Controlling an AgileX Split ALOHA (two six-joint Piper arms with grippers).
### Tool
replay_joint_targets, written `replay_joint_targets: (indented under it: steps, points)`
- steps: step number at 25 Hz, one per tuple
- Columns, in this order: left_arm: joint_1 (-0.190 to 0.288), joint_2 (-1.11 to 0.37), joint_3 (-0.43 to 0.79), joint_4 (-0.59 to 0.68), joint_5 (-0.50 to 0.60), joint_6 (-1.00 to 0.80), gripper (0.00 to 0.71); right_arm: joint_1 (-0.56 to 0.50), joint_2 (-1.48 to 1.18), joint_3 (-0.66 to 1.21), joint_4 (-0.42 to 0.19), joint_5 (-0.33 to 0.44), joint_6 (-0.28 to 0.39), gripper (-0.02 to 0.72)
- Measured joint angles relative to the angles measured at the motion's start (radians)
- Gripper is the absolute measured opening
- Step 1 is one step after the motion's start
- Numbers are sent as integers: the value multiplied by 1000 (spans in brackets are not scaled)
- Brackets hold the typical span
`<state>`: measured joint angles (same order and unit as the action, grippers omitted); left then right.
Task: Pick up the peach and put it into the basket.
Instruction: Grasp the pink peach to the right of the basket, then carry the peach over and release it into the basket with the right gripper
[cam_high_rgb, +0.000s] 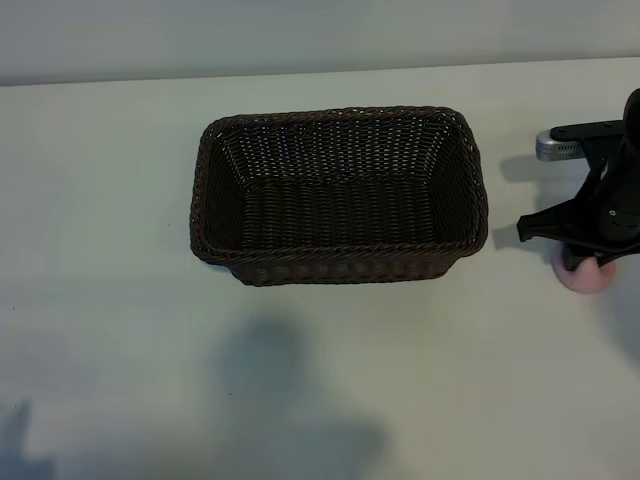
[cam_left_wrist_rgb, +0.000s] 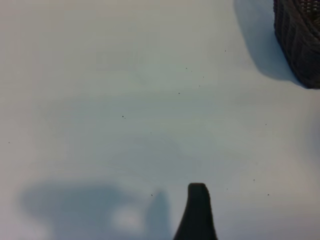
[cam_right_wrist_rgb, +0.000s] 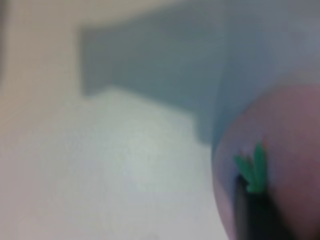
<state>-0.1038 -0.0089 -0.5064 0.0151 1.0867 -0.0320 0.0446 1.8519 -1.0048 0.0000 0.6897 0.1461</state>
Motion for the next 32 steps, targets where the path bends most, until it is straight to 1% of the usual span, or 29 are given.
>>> replay_joint_targets:
  steps: [2, 5, 8, 11, 12, 17, 20, 22, 24, 26, 32]
  points:
    - [0, 0, 0, 0, 0, 0, 597, 0, -2, -1, 0, 5, 0, 72]
    - [0, 0, 0, 0, 0, 0, 597, 0, -12, -1, 0, 13, 0, 43]
    - [0, 0, 0, -2, 0, 0, 596, 0, -48, -9, 0, 47, 0, 41]
    - [0, 0, 0, -8, -1, 0, 596, 0, -116, -40, 8, 103, 0, 41]
    - [0, 0, 0, -9, -1, 0, 596, 0, -145, -59, 0, 123, -1, 41]
    - [0, 0, 0, -9, -1, 0, 596, 0, -270, -160, 0, 198, -1, 41]
    - [0, 0, 0, -9, -1, 0, 596, 0, -304, -223, 25, 255, -12, 41]
    - [0, 0, 0, -9, -1, 0, 596, 8, -307, -251, 49, 292, -33, 41]
    - [0, 0, 0, -9, -1, 0, 596, 36, -307, -277, 63, 308, -46, 41]
    - [0, 0, 0, -9, -1, 0, 596, 83, -307, -299, 69, 306, -47, 41]
    - [0, 0, 0, -9, -1, 0, 596, 265, -270, -373, 75, 280, -5, 41]
